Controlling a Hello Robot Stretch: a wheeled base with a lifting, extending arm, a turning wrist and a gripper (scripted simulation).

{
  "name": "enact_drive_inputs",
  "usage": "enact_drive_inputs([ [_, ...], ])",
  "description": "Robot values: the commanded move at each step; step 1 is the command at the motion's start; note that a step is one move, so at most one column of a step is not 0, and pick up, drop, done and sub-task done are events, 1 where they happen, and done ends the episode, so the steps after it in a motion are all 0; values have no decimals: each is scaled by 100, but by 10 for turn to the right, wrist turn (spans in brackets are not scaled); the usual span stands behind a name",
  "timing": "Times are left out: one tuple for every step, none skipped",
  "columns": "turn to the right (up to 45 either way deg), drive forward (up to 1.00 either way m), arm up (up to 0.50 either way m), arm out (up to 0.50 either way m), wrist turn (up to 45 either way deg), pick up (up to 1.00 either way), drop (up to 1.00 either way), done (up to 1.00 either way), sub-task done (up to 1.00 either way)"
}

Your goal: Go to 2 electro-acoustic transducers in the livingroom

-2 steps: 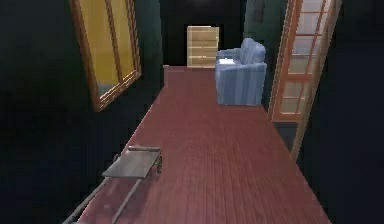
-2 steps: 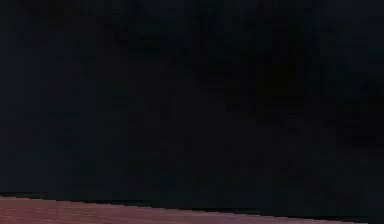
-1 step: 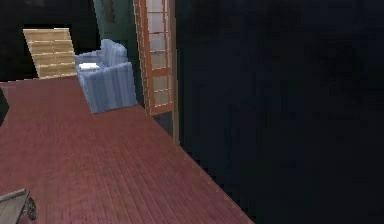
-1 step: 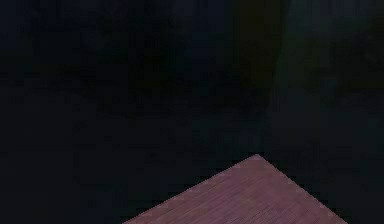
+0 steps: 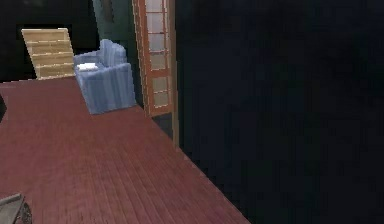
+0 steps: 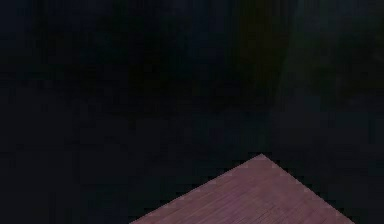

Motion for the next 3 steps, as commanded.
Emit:
enact_drive_inputs([
  [-270,0,0,0,0,0,0,0,0],
  [0,100,0,0,0,0,0,0,0],
  [0,100,0,0,0,0,0,0,0],
])
